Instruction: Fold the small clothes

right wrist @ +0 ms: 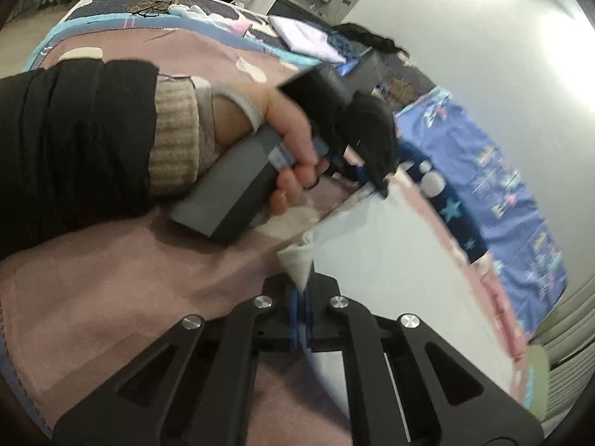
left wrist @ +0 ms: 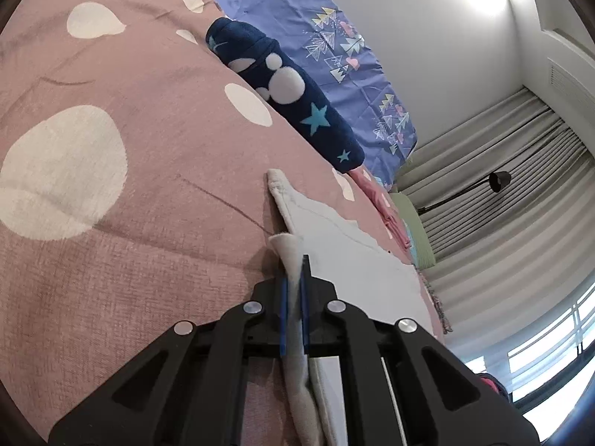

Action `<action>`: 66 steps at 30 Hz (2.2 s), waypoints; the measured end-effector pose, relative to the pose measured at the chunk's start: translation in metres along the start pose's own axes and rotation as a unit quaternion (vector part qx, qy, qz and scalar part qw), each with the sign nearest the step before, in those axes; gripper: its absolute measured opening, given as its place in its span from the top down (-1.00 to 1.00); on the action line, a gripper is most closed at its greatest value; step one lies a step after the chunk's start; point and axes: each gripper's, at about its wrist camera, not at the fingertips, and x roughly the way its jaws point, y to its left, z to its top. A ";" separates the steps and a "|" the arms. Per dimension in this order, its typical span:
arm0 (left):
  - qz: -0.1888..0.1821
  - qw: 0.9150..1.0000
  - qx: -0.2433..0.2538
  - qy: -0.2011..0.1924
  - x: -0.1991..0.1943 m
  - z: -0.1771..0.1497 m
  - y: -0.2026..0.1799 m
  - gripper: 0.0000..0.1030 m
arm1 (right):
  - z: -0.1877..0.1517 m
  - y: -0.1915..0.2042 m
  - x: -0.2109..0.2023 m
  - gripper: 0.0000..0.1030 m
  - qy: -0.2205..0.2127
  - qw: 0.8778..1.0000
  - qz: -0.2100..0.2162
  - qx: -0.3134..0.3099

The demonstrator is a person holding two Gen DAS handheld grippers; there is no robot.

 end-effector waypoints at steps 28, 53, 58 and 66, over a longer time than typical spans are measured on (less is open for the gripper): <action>0.037 0.997 0.041 0.053 0.029 0.021 -0.030 0.90 | 0.002 -0.050 -0.012 0.95 -0.019 0.985 0.040 0.164; 0.162 0.974 0.152 0.054 0.044 0.018 -0.153 0.88 | -0.058 -0.133 -0.079 0.96 -0.111 0.943 0.094 0.300; 0.161 0.967 0.188 0.055 0.063 0.007 -0.200 0.88 | -0.086 -0.162 -0.097 0.96 -0.130 0.927 0.099 0.338; 0.172 0.954 0.239 0.065 0.113 -0.019 -0.268 0.88 | -0.138 -0.207 -0.124 0.96 -0.153 0.897 0.104 0.401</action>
